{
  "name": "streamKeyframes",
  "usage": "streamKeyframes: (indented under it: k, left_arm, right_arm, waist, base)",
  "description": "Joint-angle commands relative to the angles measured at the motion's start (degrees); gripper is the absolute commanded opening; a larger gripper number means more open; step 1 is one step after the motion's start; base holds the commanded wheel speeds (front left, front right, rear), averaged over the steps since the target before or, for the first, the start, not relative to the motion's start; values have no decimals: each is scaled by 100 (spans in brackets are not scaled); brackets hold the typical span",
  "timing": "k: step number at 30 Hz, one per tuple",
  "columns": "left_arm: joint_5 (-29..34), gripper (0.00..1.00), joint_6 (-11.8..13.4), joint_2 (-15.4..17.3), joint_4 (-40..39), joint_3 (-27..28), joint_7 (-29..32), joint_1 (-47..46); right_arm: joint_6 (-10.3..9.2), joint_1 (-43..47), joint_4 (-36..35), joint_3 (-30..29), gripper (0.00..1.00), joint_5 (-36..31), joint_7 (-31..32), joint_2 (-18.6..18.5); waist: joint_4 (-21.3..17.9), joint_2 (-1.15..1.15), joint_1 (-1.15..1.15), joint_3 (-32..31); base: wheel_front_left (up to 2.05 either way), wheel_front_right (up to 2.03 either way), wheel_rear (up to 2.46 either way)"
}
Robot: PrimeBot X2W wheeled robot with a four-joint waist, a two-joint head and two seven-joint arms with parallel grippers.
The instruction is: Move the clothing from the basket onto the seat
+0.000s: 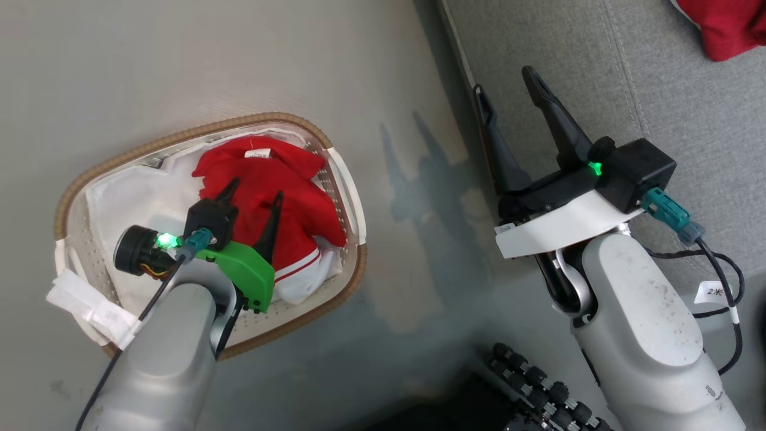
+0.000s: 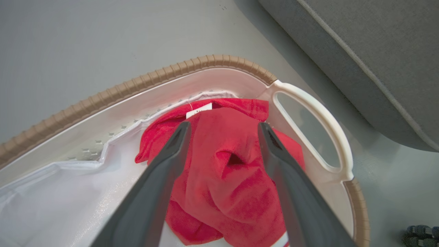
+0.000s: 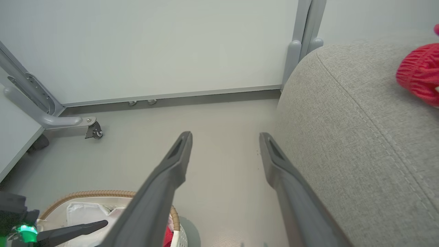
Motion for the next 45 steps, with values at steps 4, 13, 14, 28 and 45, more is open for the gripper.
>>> streamKeyframes:
  k: [4,13,14,28,45]
  left_arm:
    - [-142,100,-21,192,270,-130,-5,-381]
    - [-525,100,-21,123,1133,-540,-5,-825]
    - [-587,100,-21,95,1217,-601,-5,-874]
    - [-1767,100,-21,-94,1838,-1523,425,-1350]
    - [-2662,0,-22,54,1714,-2390,105,-1035]
  right_arm:
    - [-6,-89,-76,59,100,85,-13,-8]
    - [-6,-44,-86,55,100,34,-13,-10]
    - [-6,-38,-91,50,100,27,-13,-10]
    - [-6,-121,-46,106,100,-93,-13,-12]
    - [-6,48,242,187,100,-167,-13,-14]
  waist:
    - [-286,0,0,368]
    - [-286,0,0,540]
    - [-276,0,0,550]
    - [-73,0,0,705]
    - [115,0,0,-57]
  base:
    - [0,0,0]
    - [0,0,0]
    - [0,0,0]
    - [0,0,0]
    - [0,0,0]
